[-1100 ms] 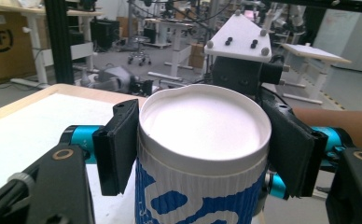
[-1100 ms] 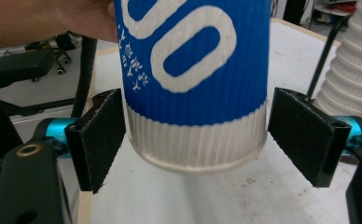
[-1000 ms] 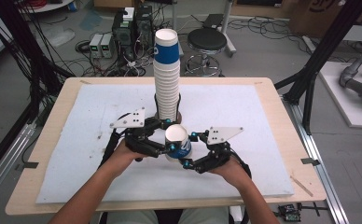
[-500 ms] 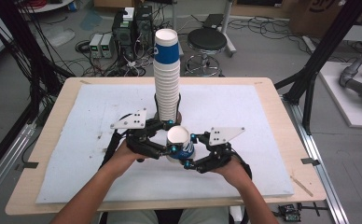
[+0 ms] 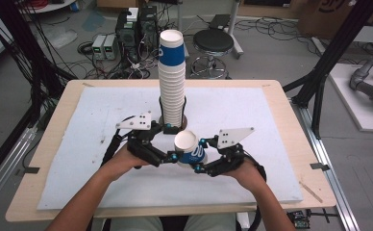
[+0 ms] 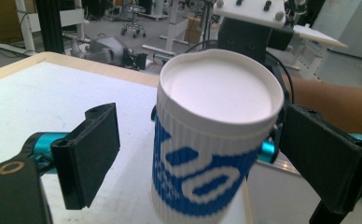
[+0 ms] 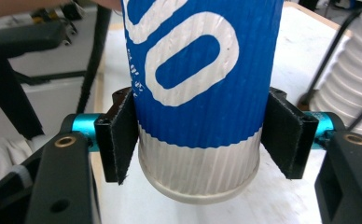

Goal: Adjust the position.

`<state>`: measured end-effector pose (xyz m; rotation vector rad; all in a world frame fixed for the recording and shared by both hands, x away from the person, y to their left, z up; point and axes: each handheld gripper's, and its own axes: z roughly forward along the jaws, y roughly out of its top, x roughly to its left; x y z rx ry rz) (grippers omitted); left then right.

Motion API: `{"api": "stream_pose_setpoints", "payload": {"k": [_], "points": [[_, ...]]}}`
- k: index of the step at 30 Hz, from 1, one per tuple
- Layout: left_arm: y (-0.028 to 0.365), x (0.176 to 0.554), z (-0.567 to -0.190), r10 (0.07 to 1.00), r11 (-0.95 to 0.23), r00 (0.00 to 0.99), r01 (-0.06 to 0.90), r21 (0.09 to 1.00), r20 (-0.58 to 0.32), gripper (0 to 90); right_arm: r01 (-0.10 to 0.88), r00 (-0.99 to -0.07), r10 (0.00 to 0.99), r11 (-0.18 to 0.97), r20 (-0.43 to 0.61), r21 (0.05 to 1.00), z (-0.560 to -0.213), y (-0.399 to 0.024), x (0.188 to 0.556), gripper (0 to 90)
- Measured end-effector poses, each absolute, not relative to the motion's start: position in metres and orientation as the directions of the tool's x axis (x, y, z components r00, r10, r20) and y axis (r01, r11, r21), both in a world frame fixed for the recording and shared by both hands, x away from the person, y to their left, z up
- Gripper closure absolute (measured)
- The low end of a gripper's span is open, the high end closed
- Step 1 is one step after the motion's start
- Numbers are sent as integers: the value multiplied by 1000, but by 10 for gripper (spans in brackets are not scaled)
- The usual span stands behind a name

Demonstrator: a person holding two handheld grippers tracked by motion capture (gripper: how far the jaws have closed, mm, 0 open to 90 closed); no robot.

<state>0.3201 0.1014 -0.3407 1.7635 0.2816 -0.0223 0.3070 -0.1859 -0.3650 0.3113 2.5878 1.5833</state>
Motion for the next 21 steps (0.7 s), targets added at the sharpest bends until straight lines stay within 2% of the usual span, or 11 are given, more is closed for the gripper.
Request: {"api": "stream_pose_setpoints", "payload": {"k": [8,16,21], "points": [[109,321,-336,190,-224,969,196,955,-155,125,120,-975,223,564,-11,817,-353,-188,311,337],[99,322,-333,169,-322,975,195,926,-146,126,63,-982,169,709,-83,703,-342,-173,315,336],[92,323,-332,157,-344,976,195,918,-149,128,41,-987,132,752,-89,658,-335,-164,315,334]]}}
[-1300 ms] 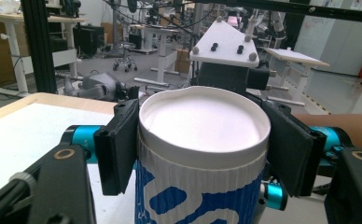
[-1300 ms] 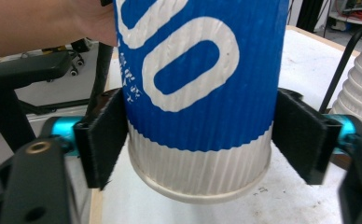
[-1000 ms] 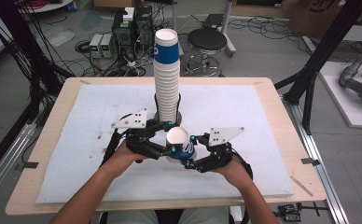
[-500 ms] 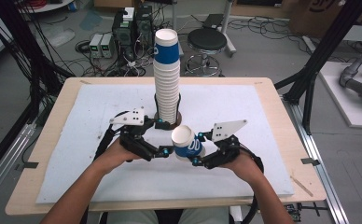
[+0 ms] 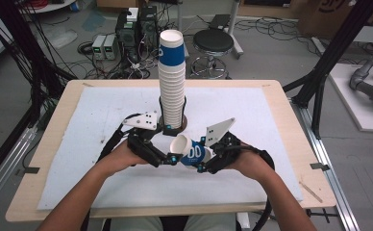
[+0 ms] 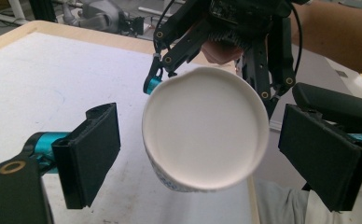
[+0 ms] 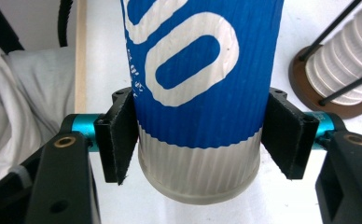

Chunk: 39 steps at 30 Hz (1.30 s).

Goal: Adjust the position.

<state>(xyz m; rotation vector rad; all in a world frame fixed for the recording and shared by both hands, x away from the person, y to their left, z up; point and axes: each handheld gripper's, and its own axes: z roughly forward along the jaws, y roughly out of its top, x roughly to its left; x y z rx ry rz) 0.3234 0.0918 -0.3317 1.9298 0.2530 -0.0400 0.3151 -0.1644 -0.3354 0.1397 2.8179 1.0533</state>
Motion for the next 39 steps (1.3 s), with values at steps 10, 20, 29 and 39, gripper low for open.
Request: {"api": "stream_pose_setpoints", "payload": {"k": [10,20,29,39], "points": [[82,325,-335,121,-425,980,197,884,-160,177,-3,-989,82,817,-121,577,-329,-154,315,333],[81,328,-339,106,-465,979,203,862,-173,279,-24,-989,55,853,-135,521,-328,-148,314,331],[83,325,-341,101,-459,988,153,875,-120,309,-36,-987,49,856,-152,515,-328,-150,313,319],[96,327,-346,108,-362,984,171,916,-140,306,-8,-985,105,765,-137,644,-324,-164,314,210]]}}
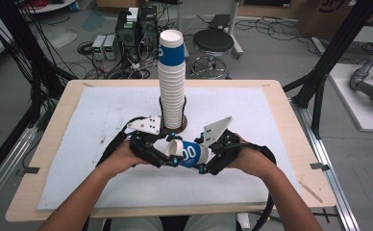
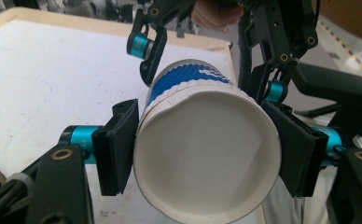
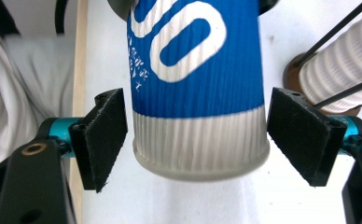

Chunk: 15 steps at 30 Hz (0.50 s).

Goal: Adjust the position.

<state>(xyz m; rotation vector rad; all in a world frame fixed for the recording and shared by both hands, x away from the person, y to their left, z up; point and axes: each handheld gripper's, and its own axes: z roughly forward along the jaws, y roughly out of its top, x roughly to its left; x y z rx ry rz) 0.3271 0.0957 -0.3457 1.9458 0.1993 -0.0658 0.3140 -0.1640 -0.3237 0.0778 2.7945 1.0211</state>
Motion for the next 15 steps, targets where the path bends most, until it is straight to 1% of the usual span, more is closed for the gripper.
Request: {"api": "stream_pose_setpoints", "payload": {"k": [4,8,15], "points": [[102,328,-348,103,-323,984,169,931,-143,305,23,-983,146,700,-111,714,-321,-173,314,210],[109,328,-350,105,-286,985,159,945,-134,304,76,-983,177,617,-44,784,-322,-182,316,210],[119,327,-352,114,-232,985,156,960,-132,303,114,-973,229,523,-11,845,-330,-196,314,210]]}}
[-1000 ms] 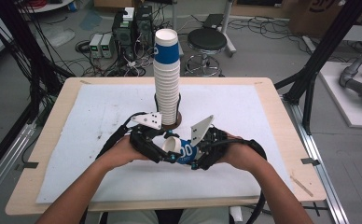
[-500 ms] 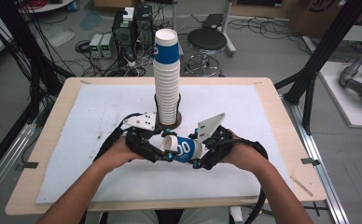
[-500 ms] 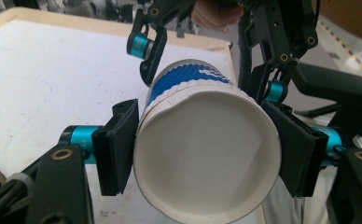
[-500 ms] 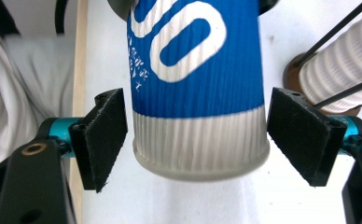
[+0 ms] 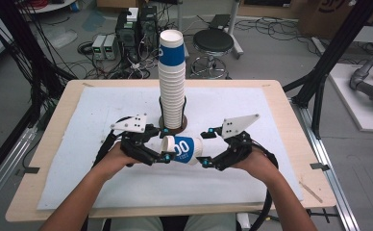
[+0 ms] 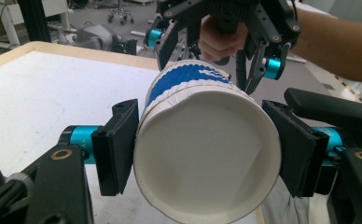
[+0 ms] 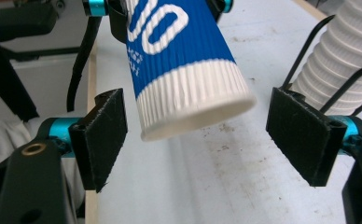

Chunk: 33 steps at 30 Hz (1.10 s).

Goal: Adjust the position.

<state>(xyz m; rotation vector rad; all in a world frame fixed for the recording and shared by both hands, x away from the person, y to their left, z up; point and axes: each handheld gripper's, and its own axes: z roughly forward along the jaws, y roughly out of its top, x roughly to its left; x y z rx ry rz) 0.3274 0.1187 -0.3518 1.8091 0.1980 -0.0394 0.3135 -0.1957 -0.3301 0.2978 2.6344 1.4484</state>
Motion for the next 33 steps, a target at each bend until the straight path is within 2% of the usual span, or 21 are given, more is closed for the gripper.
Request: {"api": "stream_pose_setpoints", "payload": {"k": [14,23,33], "points": [[128,326,-355,114,-143,986,139,980,-123,304,171,-949,309,358,56,918,-355,-217,306,205],[128,324,-357,93,-111,989,124,986,-114,304,171,-948,308,286,78,943,-367,-220,302,205],[130,322,-366,75,-81,990,124,989,-118,304,185,-951,291,257,107,948,-374,-215,300,205]]}}
